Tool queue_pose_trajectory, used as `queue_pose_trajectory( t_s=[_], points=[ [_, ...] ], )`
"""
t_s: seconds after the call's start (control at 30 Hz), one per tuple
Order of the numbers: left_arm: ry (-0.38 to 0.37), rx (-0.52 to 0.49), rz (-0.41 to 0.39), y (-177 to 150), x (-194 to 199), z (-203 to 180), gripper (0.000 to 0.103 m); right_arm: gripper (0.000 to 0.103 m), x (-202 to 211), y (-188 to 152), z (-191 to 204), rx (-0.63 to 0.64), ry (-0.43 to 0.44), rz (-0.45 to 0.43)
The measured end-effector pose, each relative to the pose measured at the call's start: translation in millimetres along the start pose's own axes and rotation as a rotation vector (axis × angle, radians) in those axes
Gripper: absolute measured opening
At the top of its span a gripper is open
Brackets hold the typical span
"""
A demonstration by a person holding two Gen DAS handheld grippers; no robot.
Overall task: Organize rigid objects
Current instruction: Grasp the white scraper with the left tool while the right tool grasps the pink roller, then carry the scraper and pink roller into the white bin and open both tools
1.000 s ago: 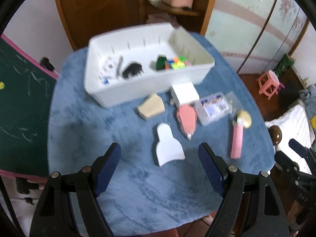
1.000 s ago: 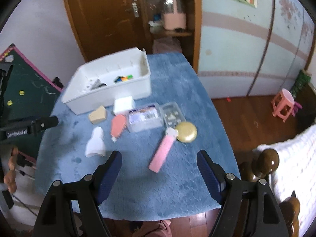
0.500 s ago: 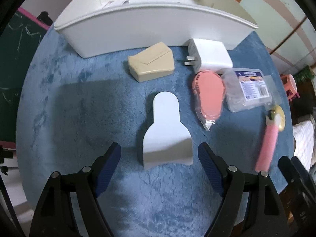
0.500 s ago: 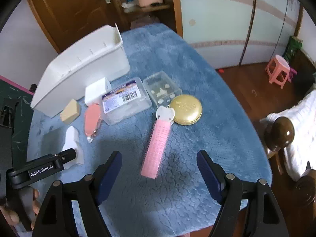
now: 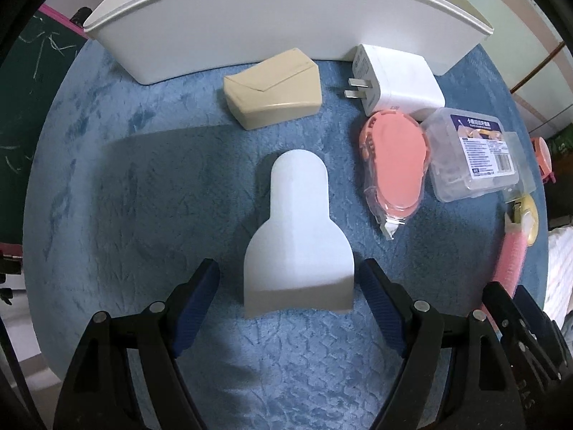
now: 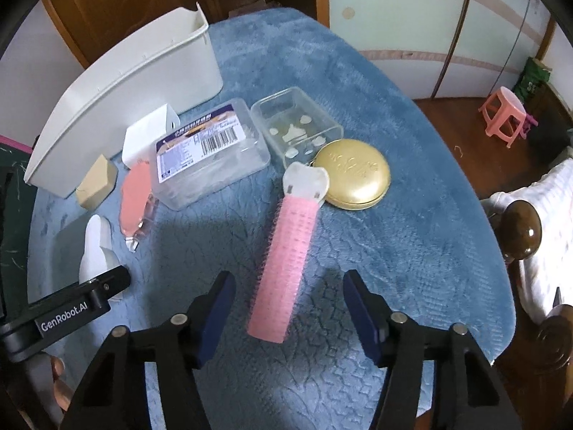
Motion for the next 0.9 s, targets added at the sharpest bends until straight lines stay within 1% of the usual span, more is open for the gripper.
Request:
queue_pose_trajectory(
  t_s=[0.1, 0.17, 0.2, 0.27, 0.3, 0.37, 0.43, 0.5, 0.67, 0.73, 0.8, 0.9],
  points=[
    [-0.001, 0.006, -0.006, 0, -2, 3, 0.081, 0.054, -6, -2, 3, 0.015, -0.006, 0.020],
    [0.007, -0.004, -0.012, -1, -2, 4, 0.075, 0.053, -10, -4, 3, 0.026, -0.018, 0.034],
    [0.007, -0.008, -0.015, 0, -4, 5, 0.073, 0.051, -11, -4, 3, 0.029, -0.021, 0.035],
    [-0.003, -0.010, -0.018, 0, -4, 4, 0.064, 0.050, -12, -3, 4, 0.036, -0.030, 0.032],
    [0.001, -0.015, -0.021, 1, -3, 4, 0.059, 0.048, -12, -4, 5, 0.045, -0.037, 0.032],
    [0.004, -0.032, -0.023, 1, -1, 4, 0.059, 0.042, -12, -4, 8, 0.069, -0.049, 0.027],
    [0.002, -0.048, -0.026, -1, -1, 4, 0.059, 0.030, -11, -5, 10, 0.094, -0.044, 0.019],
    [-0.003, -0.063, -0.020, -3, 0, 7, 0.059, 0.026, -10, -4, 14, 0.121, -0.037, 0.021],
    [-0.021, -0.088, -0.018, -1, 12, 9, 0.059, 0.024, 0, -4, 27, 0.174, -0.006, 0.019],
    [-0.034, -0.095, -0.033, 7, 23, 11, 0.059, 0.024, 11, 0, 35, 0.197, 0.013, 0.000],
    [-0.049, -0.099, -0.055, 13, 35, 15, 0.059, 0.024, 24, 6, 45, 0.215, 0.035, -0.023],
    [-0.056, -0.107, -0.109, 28, 60, 23, 0.059, 0.024, 44, 20, 57, 0.242, 0.070, -0.057]
  ],
)
Point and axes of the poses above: each gripper's, at about its wrist camera, not at the fingertips, and x roughly against the way its jaws point, z to its left, y to its top, the point moved 5 cm from there along -x, roughly the way its jaws point, and after that the axes turned 14 degrees about -z, right-handed, at the moved point
